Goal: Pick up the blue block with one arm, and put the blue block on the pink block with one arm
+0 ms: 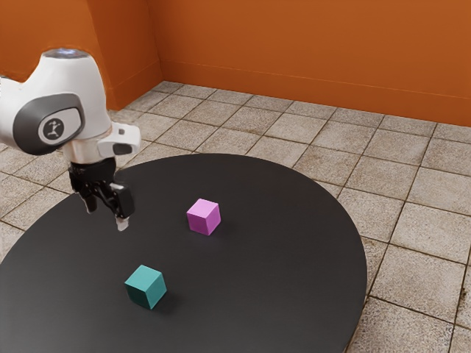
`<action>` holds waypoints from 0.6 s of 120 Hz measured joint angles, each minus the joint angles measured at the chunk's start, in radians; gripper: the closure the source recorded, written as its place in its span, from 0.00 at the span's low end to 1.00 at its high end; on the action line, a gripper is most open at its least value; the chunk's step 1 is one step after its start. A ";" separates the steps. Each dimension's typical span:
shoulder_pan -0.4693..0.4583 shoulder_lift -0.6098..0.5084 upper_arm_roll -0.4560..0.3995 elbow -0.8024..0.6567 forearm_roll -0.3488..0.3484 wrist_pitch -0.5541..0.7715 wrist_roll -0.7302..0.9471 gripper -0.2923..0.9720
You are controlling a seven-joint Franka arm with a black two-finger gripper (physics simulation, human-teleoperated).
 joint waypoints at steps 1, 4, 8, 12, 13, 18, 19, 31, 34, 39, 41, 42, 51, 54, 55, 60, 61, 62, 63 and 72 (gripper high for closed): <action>0.000 -0.002 0.000 -0.010 0.000 0.008 0.000 0.23; 0.000 -0.009 0.000 -0.034 0.000 0.031 0.000 0.23; 0.000 -0.015 0.000 -0.060 0.000 0.057 0.000 0.23; 0.000 -0.017 0.000 -0.075 -0.001 0.080 0.000 0.23; 0.000 -0.018 0.000 -0.078 -0.001 0.085 0.000 0.23; 0.000 -0.013 0.000 -0.097 -0.002 0.117 0.000 0.23; 0.000 -0.011 0.000 -0.100 -0.002 0.124 0.000 0.23; 0.000 0.022 0.000 -0.133 -0.003 0.205 0.000 0.23; 0.000 0.026 0.000 -0.144 -0.003 0.224 0.000 0.23; 0.000 0.039 0.000 -0.155 -0.004 0.253 0.000 0.23; 0.000 0.046 0.000 -0.158 -0.004 0.264 -0.001 0.23; 0.000 0.050 0.000 -0.159 -0.005 0.269 -0.001 0.23; 0.001 0.087 0.002 -0.163 -0.006 0.310 -0.001 0.23; 0.001 0.098 0.002 -0.163 -0.007 0.323 -0.001 0.23; 0.001 0.102 0.002 -0.164 -0.007 0.328 -0.001 0.23; 0.001 0.123 0.002 -0.164 -0.007 0.350 -0.001 0.23; 0.001 0.127 0.002 -0.164 -0.008 0.354 0.000 0.23; 0.001 0.132 0.003 -0.164 -0.008 0.358 0.000 0.23; 0.001 0.138 0.003 -0.164 -0.008 0.363 0.000 0.23; 0.001 0.174 0.003 -0.164 -0.008 0.395 0.000 0.23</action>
